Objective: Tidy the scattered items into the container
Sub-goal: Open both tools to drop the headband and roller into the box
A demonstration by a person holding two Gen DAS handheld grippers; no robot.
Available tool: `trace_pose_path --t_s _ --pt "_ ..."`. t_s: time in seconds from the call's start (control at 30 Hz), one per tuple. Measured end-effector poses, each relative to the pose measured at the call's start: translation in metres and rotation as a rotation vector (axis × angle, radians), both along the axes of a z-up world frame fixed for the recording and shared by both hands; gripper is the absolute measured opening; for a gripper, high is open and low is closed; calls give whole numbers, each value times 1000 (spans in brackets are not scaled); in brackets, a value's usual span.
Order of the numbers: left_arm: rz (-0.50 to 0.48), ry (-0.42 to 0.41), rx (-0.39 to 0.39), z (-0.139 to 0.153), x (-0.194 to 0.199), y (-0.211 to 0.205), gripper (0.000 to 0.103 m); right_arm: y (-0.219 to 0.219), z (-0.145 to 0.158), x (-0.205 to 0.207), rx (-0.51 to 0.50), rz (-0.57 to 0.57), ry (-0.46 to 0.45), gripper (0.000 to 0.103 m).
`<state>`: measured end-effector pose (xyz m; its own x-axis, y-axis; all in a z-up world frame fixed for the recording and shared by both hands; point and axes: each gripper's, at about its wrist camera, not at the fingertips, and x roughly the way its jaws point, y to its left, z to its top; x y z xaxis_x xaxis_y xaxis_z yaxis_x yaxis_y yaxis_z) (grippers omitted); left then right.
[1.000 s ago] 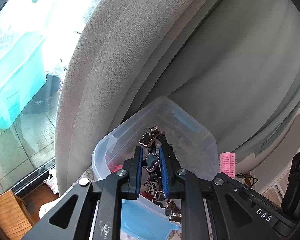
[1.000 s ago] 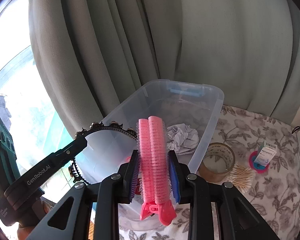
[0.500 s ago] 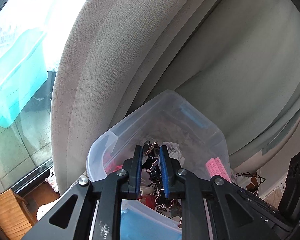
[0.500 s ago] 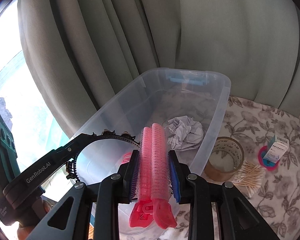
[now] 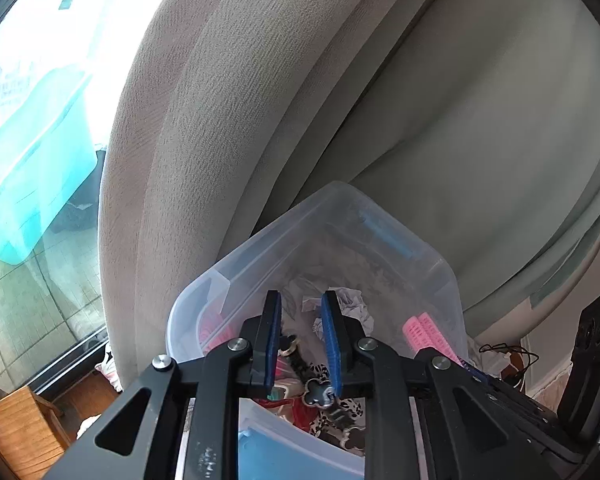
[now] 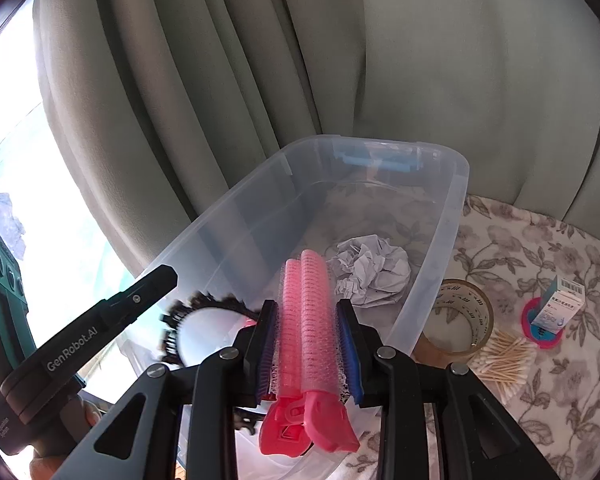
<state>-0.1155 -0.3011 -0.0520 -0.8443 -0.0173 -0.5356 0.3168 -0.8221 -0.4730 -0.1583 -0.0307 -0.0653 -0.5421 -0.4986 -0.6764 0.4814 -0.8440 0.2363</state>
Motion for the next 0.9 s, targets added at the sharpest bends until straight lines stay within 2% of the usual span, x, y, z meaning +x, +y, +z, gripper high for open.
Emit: trace_pose_path --t_s 0.1,0.2,0.47,0.67,0.9 --pt "-16 3 -6 2 -1 -2 37 -3 1 1 2 16 1 43" --pt "-21 5 -4 2 -1 -7 38 -4 3 4 14 24 11 48" --pt "-21 -4 -3 3 0 -23 41 -3 4 5 14 19 12 49" --pt "-33 -25 -19 5 1 -30 46 3 9 10 10 4 11 54" --pt "-39 -55 6 8 8 -37 47 16 22 26 6 -20 25 57"
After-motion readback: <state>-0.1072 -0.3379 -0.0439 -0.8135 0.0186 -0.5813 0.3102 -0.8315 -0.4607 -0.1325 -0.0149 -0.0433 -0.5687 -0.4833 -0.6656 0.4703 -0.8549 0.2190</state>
